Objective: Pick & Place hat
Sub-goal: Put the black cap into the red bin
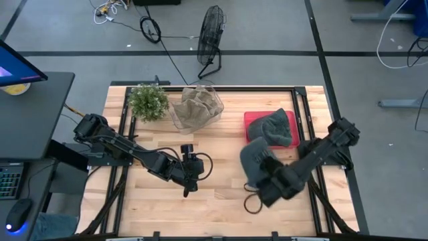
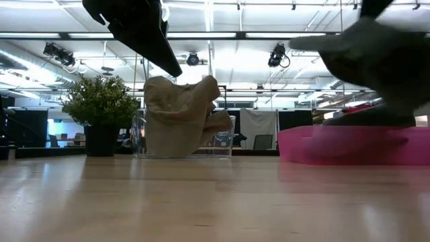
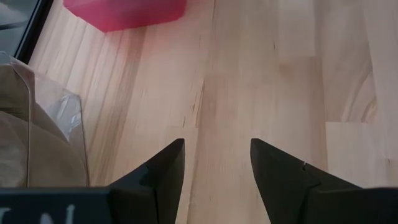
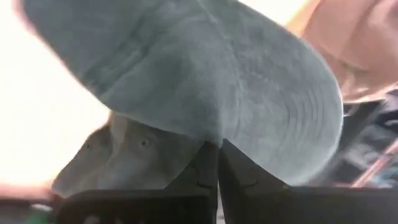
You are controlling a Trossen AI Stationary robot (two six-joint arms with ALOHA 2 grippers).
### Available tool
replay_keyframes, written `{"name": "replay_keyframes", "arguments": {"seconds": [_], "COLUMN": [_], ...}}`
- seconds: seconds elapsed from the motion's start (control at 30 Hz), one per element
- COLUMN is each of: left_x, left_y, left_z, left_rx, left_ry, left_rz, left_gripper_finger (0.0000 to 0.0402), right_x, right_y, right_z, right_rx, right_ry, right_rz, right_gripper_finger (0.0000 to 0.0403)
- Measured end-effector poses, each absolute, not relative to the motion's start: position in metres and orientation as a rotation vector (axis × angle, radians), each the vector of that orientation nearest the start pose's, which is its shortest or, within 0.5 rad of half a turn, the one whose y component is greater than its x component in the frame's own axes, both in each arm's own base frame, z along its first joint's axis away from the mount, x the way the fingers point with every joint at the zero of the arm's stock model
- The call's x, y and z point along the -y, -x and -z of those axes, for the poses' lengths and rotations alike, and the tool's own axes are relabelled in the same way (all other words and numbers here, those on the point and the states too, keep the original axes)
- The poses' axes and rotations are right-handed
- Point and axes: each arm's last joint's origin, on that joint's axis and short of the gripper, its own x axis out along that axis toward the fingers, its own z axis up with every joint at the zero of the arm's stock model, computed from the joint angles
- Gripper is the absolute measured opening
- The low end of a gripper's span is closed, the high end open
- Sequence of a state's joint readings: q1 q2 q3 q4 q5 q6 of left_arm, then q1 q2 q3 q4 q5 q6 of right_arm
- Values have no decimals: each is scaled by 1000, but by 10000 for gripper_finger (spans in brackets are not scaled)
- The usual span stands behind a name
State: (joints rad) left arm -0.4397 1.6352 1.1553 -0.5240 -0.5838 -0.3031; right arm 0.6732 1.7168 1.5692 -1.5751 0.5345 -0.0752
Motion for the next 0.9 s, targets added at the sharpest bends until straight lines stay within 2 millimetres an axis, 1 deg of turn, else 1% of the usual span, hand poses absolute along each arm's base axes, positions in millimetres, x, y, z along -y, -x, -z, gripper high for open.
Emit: {"name": "replay_keyframes", "arguments": {"seconds": [0.13,0.23,0.4,0.53,0.63,0.73,0.8,0.9], "left_x": [127,127,127,127,127,127,127,127], "left_y": [-307,-307,-308,-308,-308,-308,-308,-308], "left_z": [-230,-230,-230,-230,-231,-231,-231,-231], "left_rx": [-836,-832,-820,-816,-813,-811,-810,-809], "left_ry": [-207,-197,-152,-150,-148,-146,-146,-145], "left_rz": [-260,-263,-280,-280,-280,-279,-279,-279], "left_gripper_finger": [188,188,188,188,188,188,188,188], "right_x": [-151,-130,-92,-62,-43,-26,-16,-6], "right_y": [-250,-258,-266,-268,-261,-247,-234,-220], "right_z": [-305,-309,-318,-327,-331,-330,-326,-317], "right_rx": [-1417,-1450,-1506,-1547,-1577,-1613,-1648,-1656], "right_ry": [1197,1285,1334,1345,1345,1321,1325,1398], "right_rz": [-246,-238,-266,-237,-236,-244,-257,-335], "right_gripper_finger": [1,0,0,0,0,0,0,0]}}
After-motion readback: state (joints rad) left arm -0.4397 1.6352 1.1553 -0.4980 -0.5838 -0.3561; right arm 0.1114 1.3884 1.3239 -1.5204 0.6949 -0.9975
